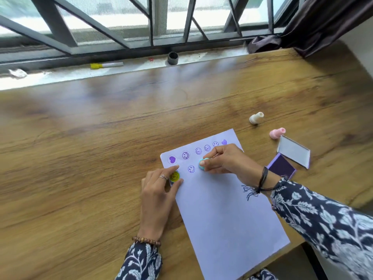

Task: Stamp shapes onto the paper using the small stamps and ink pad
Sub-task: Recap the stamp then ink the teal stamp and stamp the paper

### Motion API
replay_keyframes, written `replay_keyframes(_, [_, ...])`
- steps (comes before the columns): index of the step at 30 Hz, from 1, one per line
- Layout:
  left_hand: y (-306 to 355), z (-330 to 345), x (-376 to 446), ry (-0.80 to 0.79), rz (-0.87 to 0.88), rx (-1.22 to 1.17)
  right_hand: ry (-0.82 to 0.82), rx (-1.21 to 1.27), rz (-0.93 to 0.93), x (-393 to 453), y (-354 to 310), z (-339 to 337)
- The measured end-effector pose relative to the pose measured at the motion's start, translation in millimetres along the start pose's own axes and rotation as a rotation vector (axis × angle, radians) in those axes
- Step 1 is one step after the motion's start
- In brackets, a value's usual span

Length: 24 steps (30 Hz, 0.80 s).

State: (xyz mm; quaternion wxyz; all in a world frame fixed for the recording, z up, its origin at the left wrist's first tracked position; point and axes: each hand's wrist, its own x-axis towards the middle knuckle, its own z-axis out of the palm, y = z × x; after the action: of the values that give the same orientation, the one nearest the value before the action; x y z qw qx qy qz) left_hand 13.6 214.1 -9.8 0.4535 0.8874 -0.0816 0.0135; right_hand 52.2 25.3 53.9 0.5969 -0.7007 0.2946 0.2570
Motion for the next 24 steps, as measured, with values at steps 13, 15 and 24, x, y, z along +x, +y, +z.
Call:
replay_keyframes(13, [2,-5,-1,0.027,-0.004,-0.055,0.003,0.771,0.051,-58,33,-44])
replay_keyframes(15, [6,-7,-4,0.098,-0.069,-0.104,0.001,0.838,0.070,-65,40,-45])
replay_keyframes(24, [74,0,-24,0.045,-0.527,-0.848,-0.118,0.834,-0.015,-92,53,-60])
